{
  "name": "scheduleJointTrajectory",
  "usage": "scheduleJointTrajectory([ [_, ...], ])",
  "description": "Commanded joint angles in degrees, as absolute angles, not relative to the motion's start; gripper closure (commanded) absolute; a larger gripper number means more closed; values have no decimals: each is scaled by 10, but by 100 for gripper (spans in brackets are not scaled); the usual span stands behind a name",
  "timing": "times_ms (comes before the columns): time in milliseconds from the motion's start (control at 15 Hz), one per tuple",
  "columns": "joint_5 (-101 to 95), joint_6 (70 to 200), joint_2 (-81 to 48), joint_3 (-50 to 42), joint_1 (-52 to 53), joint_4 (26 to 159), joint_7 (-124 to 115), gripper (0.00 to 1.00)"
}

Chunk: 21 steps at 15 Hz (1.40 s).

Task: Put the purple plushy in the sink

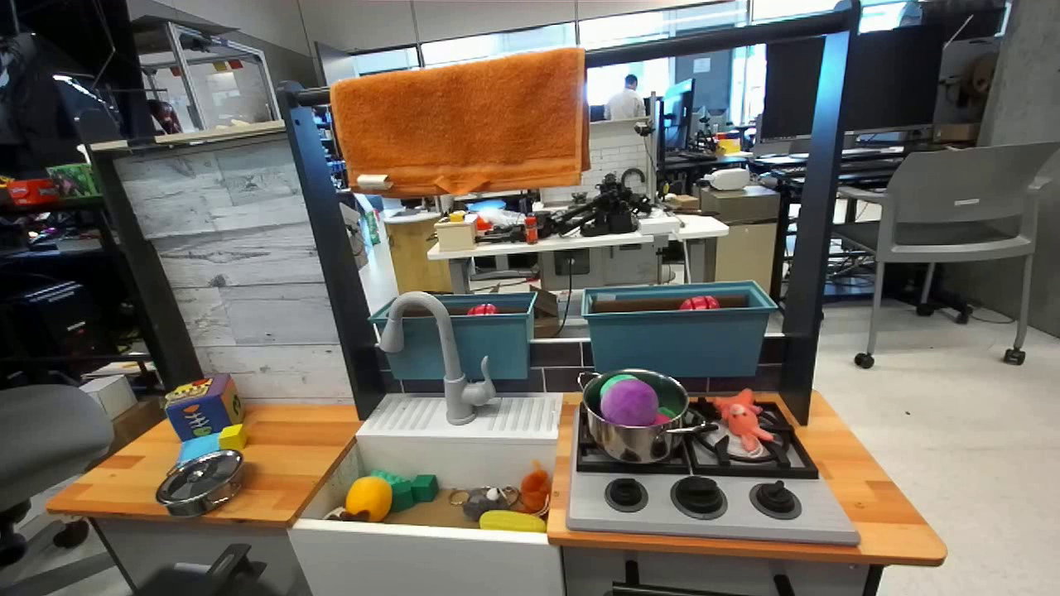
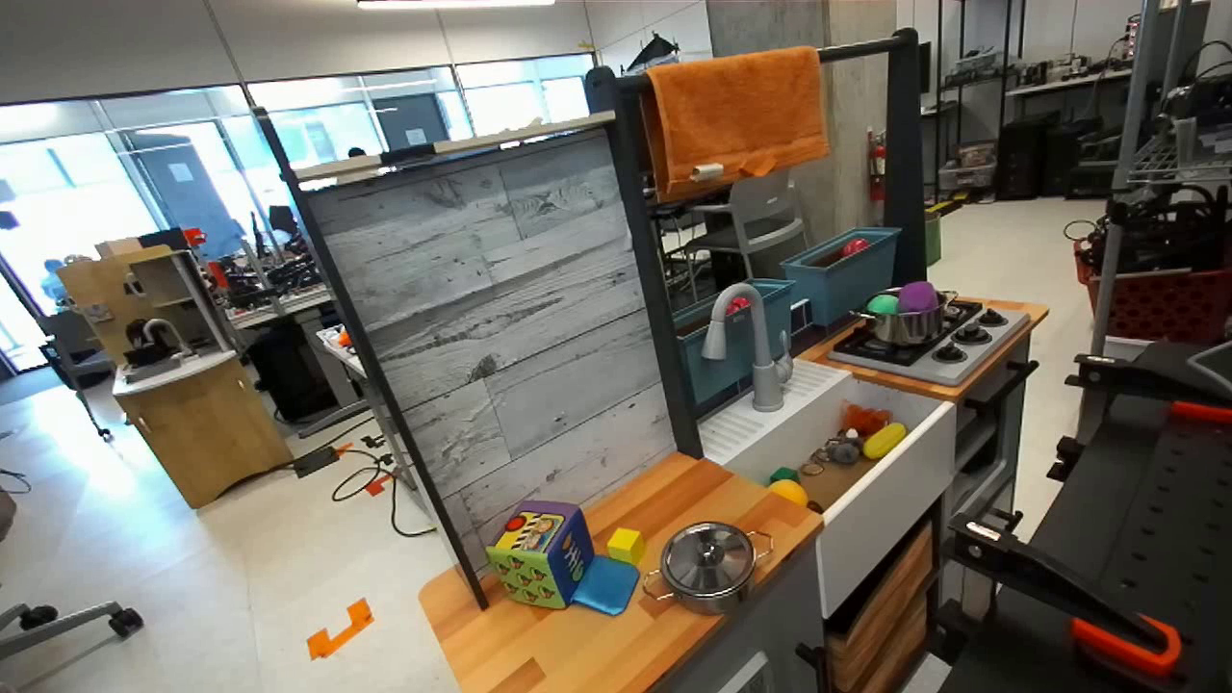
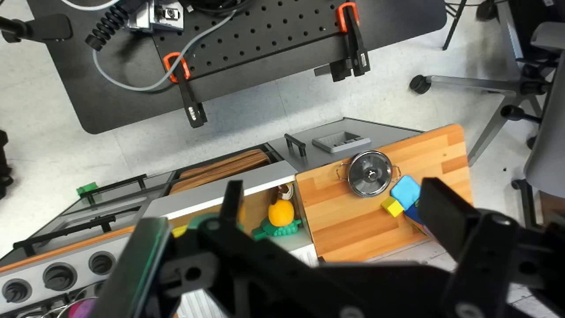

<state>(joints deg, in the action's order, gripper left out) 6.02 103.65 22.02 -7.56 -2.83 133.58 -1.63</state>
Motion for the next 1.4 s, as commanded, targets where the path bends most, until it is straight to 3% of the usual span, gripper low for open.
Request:
scheduleJointTrajectory([
  [0, 64, 1055, 225, -67, -39, 1347, -15, 0],
  [467, 77, 1213, 101, -101, -72, 1300, -22, 0],
  [933, 169, 1186, -110, -145, -128, 1104, -1, 0],
  [1333, 266, 1160, -303, -118, -190, 927, -22, 0],
])
